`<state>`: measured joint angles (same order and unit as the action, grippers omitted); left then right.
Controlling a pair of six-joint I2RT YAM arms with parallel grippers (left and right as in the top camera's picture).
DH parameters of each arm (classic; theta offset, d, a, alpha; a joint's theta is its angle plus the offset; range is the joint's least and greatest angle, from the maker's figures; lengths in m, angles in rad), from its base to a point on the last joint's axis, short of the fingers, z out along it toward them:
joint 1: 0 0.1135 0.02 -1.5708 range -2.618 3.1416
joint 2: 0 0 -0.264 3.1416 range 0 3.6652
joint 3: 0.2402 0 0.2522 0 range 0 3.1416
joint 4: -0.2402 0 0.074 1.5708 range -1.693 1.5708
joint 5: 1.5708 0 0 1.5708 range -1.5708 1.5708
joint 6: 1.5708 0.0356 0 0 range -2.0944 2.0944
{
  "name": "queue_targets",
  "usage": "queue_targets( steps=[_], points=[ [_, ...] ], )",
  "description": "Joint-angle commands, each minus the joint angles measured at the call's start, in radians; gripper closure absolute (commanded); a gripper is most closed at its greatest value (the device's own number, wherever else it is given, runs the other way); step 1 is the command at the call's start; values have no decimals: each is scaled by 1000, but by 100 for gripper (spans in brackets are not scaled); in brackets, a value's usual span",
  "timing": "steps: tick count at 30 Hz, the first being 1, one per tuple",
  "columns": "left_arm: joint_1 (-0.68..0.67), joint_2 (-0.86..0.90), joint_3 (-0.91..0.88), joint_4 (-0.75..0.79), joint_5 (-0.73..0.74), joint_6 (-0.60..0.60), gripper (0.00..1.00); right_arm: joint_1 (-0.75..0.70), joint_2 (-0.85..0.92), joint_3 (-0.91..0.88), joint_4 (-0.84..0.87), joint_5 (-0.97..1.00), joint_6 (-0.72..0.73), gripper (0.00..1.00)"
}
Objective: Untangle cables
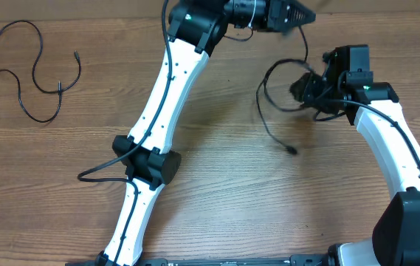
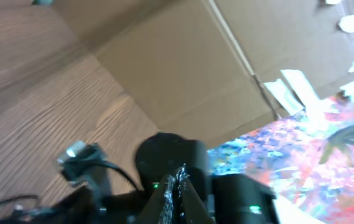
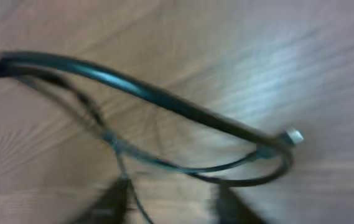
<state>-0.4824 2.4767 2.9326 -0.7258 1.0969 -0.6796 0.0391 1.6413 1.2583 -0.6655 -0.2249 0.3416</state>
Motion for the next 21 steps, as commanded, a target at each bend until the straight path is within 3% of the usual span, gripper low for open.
queue_targets(
  steps=[1,3,10,21],
  points=[
    [8,6,84,5,30,-39,96,-2,0,-3,9,127,-43,89],
    [24,6,122,5,30,-39,96,-3,1,-3,-11,207,-32,96],
    [142,-23,211,-7,56,-66,96,-58,6,-3,-83,454,59,96],
    [366,-91,211,-10,129,-69,96,-318,9,-3,-89,464,142,94]
  ],
)
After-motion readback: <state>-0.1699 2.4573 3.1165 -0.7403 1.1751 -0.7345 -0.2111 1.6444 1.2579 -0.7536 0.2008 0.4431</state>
